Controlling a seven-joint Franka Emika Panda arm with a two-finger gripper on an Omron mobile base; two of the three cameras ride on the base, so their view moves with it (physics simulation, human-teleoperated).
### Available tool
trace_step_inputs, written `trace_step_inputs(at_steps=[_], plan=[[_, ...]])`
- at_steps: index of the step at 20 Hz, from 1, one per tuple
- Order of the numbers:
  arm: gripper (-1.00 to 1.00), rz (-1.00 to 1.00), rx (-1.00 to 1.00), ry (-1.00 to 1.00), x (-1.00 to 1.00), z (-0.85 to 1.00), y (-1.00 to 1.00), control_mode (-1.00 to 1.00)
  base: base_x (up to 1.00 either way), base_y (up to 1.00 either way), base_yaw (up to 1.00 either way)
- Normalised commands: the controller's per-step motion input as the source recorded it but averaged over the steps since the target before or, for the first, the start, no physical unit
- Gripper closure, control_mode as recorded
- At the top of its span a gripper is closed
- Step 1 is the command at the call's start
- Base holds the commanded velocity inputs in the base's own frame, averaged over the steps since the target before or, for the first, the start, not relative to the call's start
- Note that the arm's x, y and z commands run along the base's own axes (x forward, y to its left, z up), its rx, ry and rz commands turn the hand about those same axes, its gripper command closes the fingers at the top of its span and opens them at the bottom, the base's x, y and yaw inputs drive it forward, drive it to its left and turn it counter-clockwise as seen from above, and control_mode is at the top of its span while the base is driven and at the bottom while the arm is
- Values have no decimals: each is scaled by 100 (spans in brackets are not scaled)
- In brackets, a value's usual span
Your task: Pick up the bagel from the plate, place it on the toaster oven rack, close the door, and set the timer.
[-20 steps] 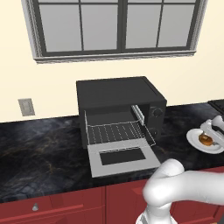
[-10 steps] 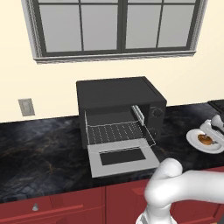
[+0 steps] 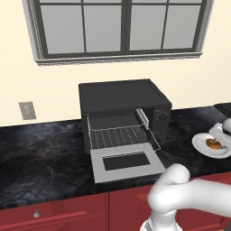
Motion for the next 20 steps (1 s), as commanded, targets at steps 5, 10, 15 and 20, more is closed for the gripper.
trace_step_inputs(at_steps=[5,10,15,20], plan=[[100,0,0,-21,-1,94,18,-100,0,0,0],[100,4,0,-12,0,100,56,-100,0,0,0],[100,12,0,0,0,90,85,-100,0,0,0],[100,17,-5,1,-15,41,100,-100,0,0,0]])
